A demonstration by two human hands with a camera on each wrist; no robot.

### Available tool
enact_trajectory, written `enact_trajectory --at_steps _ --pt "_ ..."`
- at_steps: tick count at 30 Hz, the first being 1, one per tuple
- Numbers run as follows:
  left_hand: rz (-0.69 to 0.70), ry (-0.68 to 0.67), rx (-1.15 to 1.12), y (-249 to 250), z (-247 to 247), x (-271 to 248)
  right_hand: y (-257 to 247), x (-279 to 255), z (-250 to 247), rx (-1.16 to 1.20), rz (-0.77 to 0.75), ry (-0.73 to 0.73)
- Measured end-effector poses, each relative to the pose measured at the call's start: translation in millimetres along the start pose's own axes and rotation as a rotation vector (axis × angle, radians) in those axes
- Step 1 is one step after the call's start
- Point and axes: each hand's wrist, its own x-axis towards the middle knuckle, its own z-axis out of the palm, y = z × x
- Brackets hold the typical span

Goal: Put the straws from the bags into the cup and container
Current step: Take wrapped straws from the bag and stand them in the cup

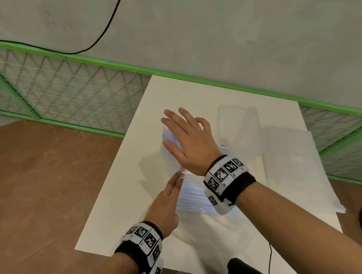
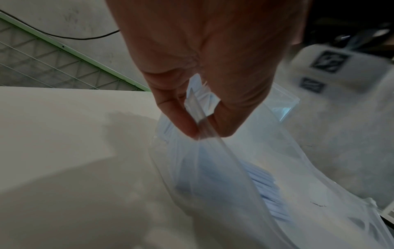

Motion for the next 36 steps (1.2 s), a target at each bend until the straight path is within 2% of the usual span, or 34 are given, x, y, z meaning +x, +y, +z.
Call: enact_trajectory --at_steps 2,3,4,7,8,10,13,16,24,30,36 --pt "-0.023 -0.007 0.014 4.0 -2.2 0.1 -6.7 -24.3 -7.9 0.105 -0.055 0.107" --pt "-0.03 -0.006 0.02 4.7 -2.4 0.2 -11.0 -41.5 -7.5 0.137 -0.071 0.093" --pt "-0.028 -0.004 0.017 4.9 -2.1 0.3 -15.6 -59.8 -4.8 0.159 -0.066 0.022" --pt "0.03 -0.002 -0.005 3.2 2.3 1.1 -20.6 -108.8 18.6 0.107 0.095 -0.392" --pt "0.033 -0.009 -0.005 3.5 3.9 1.4 -15.8 -123.1 33.7 0.063 0.138 -0.485" --pt "0.039 -0.014 -0.005 5.2 7.7 2.1 -4.9 -145.6 61.9 -0.023 0.203 -0.549" --pt "0.069 -0.02 -0.02 9.3 13.3 2.6 9.8 -164.1 95.7 -0.158 0.283 -0.493" --pt "0.081 -0.027 -0.047 9.9 18.4 2.8 15.1 -170.1 112.9 -0.193 0.323 -0.457" --pt "0.098 0.008 -0.073 11.5 13.0 0.6 13.4 -169.8 119.8 -0.181 0.395 -0.507" --pt "0.088 0.03 -0.057 2.9 10.2 -1.6 17.5 -166.9 124.6 -0.102 0.407 -0.426" --pt "0.062 0.034 -0.075 0.5 13.5 -0.8 16.4 -161.3 127.5 -0.108 0.403 -0.442"
